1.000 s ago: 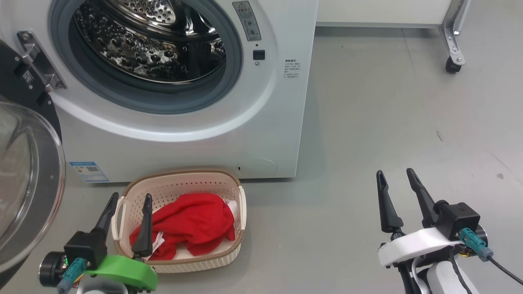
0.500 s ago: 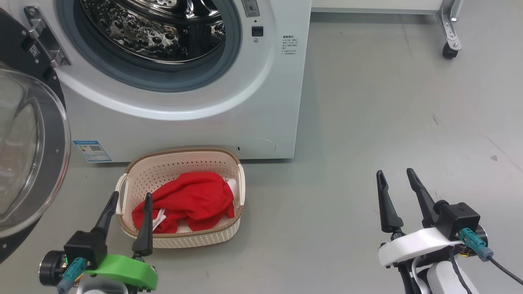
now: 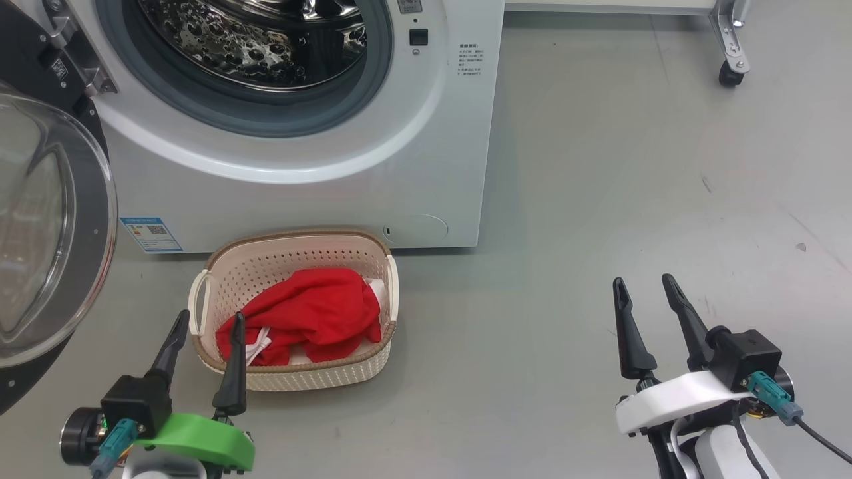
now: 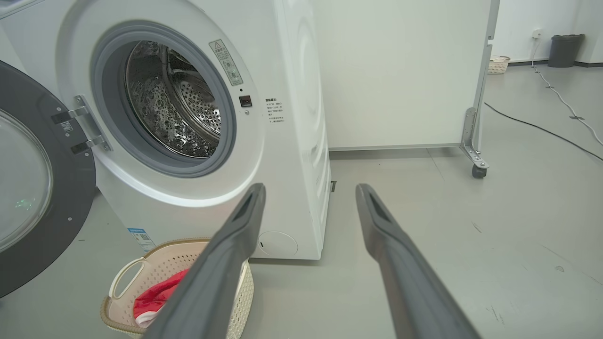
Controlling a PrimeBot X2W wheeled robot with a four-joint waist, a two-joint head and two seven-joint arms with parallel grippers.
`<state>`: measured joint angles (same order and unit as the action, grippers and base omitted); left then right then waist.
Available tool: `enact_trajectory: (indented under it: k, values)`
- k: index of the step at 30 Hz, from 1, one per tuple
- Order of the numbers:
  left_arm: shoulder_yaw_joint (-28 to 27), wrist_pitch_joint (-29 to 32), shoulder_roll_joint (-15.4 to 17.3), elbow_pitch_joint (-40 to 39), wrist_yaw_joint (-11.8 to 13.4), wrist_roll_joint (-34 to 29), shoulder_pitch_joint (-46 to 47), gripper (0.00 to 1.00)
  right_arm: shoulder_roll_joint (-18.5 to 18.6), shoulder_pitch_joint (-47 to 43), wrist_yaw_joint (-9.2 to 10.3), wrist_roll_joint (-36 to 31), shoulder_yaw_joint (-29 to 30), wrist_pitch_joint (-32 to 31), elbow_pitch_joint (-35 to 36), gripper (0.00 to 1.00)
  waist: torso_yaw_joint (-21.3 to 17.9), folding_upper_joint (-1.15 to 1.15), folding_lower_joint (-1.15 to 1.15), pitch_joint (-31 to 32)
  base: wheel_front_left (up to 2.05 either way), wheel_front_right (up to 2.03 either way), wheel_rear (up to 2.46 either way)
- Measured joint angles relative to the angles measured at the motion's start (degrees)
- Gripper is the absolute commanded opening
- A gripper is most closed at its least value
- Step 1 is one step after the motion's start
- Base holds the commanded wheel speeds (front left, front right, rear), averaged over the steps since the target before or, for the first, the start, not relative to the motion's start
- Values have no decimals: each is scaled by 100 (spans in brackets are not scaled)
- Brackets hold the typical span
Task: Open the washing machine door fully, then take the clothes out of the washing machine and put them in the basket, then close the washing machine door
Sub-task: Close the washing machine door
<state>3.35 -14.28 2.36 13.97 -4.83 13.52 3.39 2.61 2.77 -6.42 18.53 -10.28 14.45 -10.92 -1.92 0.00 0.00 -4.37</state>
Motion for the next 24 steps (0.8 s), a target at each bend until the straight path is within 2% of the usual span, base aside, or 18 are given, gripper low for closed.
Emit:
enact_trajectory:
  k: [24]
  values:
    - [7,0,0,-9,33,-42,0,100,0,2,0,0,0,0,-52,100,0,0,0,30,0,0,0]
